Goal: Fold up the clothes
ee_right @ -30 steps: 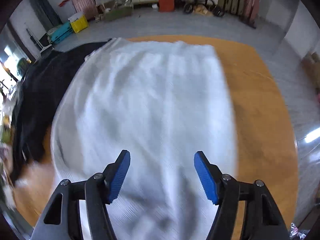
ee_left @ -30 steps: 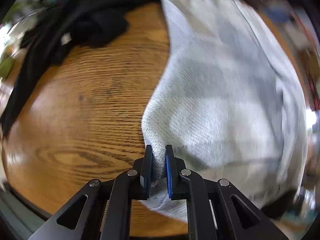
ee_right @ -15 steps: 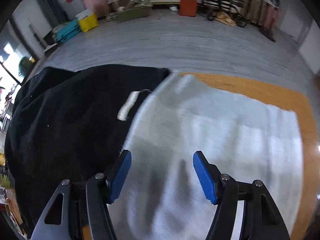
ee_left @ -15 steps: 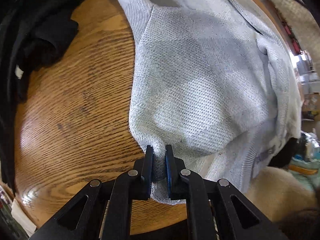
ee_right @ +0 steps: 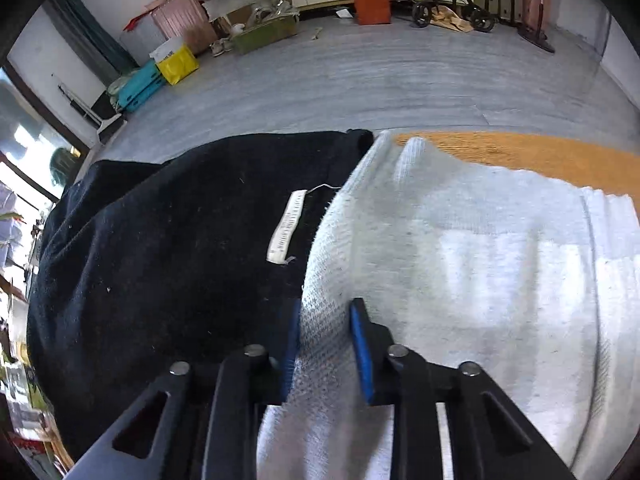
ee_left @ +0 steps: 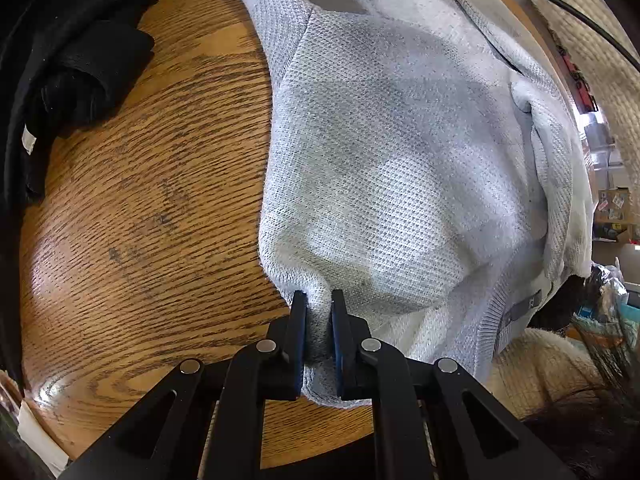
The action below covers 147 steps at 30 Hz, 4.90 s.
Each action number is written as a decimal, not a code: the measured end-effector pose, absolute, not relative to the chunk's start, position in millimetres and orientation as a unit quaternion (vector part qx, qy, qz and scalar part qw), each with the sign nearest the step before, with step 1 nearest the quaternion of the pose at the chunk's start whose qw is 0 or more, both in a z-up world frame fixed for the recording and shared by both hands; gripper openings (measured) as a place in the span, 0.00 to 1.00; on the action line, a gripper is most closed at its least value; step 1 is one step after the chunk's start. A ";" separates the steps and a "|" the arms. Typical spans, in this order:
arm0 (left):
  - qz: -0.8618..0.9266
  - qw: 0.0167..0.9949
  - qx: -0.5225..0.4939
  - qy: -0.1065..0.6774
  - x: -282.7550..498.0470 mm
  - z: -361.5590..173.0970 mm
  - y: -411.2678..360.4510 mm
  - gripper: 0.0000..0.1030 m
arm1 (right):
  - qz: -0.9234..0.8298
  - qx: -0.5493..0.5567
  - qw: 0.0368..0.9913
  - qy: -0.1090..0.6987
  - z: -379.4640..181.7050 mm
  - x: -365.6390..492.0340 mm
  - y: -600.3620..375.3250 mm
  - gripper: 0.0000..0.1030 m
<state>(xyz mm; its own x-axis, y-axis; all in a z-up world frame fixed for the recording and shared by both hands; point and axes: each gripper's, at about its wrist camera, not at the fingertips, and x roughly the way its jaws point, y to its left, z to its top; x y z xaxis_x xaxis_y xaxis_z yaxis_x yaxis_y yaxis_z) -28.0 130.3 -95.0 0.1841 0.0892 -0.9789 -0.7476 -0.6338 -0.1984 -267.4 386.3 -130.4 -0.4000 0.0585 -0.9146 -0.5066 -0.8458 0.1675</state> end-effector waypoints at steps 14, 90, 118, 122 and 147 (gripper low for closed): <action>0.673 0.310 -0.647 0.180 -12.0 -82.9 92.5 0.08 | 0.832 -0.514 0.178 0.111 -87.8 -231.4 375.5 0.08; 0.808 0.428 -0.403 0.048 209.3 61.9 133.7 0.56 | 0.855 -0.451 0.131 0.220 -64.9 235.4 460.2 0.61; 0.760 0.390 -0.516 0.065 141.5 -14.6 171.9 0.61 | 0.866 -0.449 0.079 0.204 -88.8 260.0 400.7 0.04; 0.769 0.402 -0.493 0.059 146.7 0.9 160.0 0.61 | 0.864 -0.462 0.082 0.184 -92.5 258.6 391.4 0.27; 0.769 0.413 -0.485 0.043 157.5 1.0 156.6 0.61 | 0.839 -0.456 0.058 0.290 -134.5 299.2 403.9 0.06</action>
